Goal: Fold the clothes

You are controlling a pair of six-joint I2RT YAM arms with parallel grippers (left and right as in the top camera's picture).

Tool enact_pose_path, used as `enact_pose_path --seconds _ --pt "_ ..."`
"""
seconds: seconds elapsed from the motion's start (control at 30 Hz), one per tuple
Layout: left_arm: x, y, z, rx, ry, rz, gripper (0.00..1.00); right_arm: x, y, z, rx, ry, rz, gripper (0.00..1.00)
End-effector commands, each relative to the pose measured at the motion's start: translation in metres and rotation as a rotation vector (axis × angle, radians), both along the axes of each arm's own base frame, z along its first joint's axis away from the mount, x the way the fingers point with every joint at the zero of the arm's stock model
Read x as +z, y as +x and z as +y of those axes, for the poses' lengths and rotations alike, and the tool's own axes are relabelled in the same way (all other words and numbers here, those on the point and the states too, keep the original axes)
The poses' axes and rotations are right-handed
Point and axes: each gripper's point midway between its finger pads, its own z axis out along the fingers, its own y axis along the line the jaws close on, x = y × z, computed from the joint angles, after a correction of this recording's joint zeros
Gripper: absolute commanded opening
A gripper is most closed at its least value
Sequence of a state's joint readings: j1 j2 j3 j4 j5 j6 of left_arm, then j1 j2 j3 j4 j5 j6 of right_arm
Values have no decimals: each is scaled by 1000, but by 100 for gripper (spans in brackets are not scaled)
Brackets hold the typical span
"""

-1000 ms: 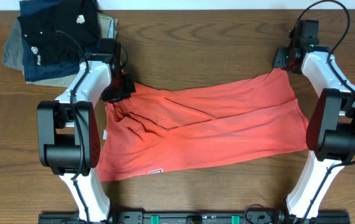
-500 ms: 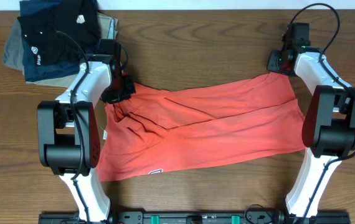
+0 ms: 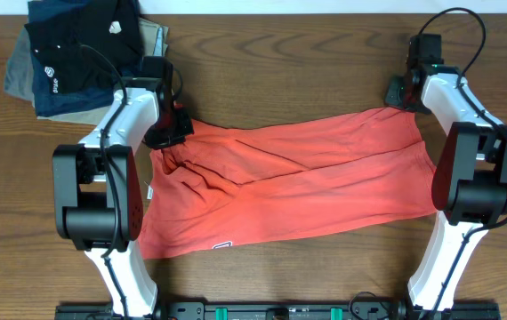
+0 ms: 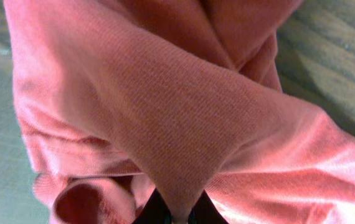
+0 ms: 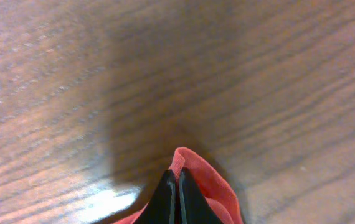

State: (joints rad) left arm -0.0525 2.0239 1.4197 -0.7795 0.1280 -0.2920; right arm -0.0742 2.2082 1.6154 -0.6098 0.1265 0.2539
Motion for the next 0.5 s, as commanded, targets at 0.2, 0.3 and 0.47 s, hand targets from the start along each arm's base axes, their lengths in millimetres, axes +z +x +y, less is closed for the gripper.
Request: enact_pose_path --seconds 0.2,0.3,0.47 --pt "81 -5 1 25 -10 -146 6 38 2 -31 -138 -9 12 1" --pt "96 -13 1 23 -12 -158 6 51 -1 -30 -141 -7 38 1" --pt "101 -36 -6 17 -56 -86 6 69 -14 -30 -185 9 91 1"
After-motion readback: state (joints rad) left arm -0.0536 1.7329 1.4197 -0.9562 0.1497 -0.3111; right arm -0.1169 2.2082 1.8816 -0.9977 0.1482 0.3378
